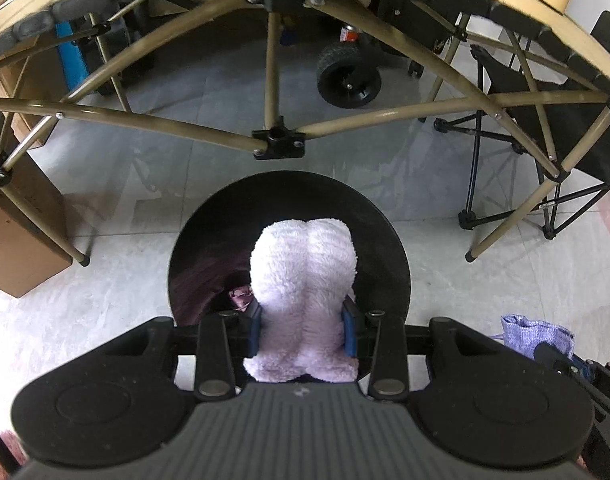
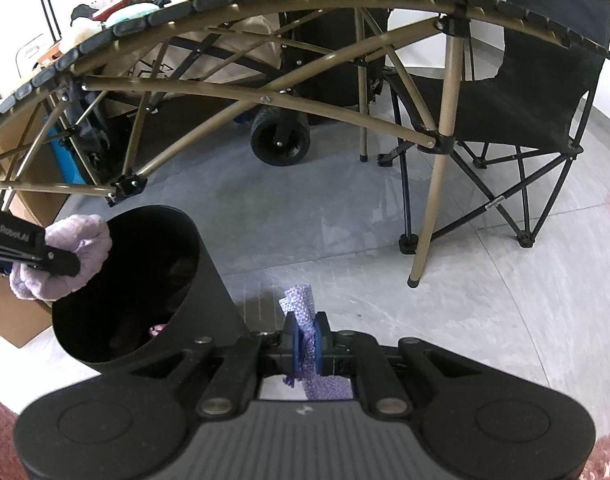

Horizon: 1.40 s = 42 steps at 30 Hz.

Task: Collect trash
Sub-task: 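Open the left gripper over the bin to drop the lilac towel, then move the right gripper holding the purple bag over the bin opening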

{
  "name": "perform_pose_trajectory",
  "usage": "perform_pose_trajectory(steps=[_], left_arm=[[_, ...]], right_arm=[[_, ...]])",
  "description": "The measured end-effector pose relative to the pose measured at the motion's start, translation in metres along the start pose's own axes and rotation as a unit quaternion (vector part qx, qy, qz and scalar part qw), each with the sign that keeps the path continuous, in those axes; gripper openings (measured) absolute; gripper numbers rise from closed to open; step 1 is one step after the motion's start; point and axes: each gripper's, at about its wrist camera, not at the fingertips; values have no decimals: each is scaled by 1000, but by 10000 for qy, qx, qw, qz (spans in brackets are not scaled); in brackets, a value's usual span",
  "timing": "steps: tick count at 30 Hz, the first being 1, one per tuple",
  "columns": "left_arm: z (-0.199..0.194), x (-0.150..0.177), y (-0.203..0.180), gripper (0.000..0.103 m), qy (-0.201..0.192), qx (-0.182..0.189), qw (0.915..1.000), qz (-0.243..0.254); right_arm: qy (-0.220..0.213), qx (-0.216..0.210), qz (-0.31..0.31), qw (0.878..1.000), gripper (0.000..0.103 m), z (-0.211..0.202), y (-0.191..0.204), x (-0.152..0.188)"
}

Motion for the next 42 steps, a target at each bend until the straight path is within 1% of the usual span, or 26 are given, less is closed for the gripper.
perform_pose_trajectory(steps=[8, 13, 18, 20, 23, 24, 25, 26, 27, 28, 29, 31, 35, 42], left_arm=[[14, -4, -12, 37, 143, -65, 9998, -92], [20, -3, -20, 37, 207, -59, 9998, -54], [22, -3, -23, 37, 214, -53, 9997, -51], [22, -4, -23, 39, 193, -68, 9998, -50], [21, -4, -23, 47, 160, -146, 9997, -89], [21, -5, -23, 54, 154, -171, 9997, -120], [21, -5, -21, 64, 143, -185, 9996, -171], [21, -6, -21, 70, 134, -196, 9995, -222], [20, -7, -19, 85, 123, -217, 9993, -293], [20, -7, -18, 97, 102, -259, 9989, -375], [19, -8, -16, 101, 72, -320, 9985, -439], [19, -9, -14, 103, 60, -380, 9980, -504], [23, -8, -11, 103, 201, -406, 9975, -537], [22, -6, -10, 103, 240, -372, 9978, -495]], right_arm=[[77, 57, 55, 9999, 7, 4, -5, 3], [109, 56, 50, 9999, 7, 6, -6, 3], [124, 50, 43, 9999, 7, 7, -7, 3], [128, 54, 44, 9999, 7, 7, -7, 3], [124, 53, 44, 9999, 7, 7, -7, 2], [124, 52, 44, 9999, 7, 7, -7, 2], [124, 50, 43, 9999, 7, 7, -7, 2], [124, 53, 43, 9999, 7, 7, -7, 2], [125, 54, 46, 9999, 7, 7, -7, 3], [125, 52, 49, 9999, 7, 7, -6, 3], [125, 50, 45, 9999, 7, 7, -6, 3], [124, 46, 34, 9999, 7, 7, -5, 3], [111, 45, 26, 9999, 7, 7, -3, 3], [96, 24, -12, 10000, 7, 5, -3, 2]])
Point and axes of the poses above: each gripper's, at about its wrist camera, not at the fingertips, and z roughly the way its jaws point, y to its left, x to its underside, and after that the axes turned 11 degrees about -z, right-handed
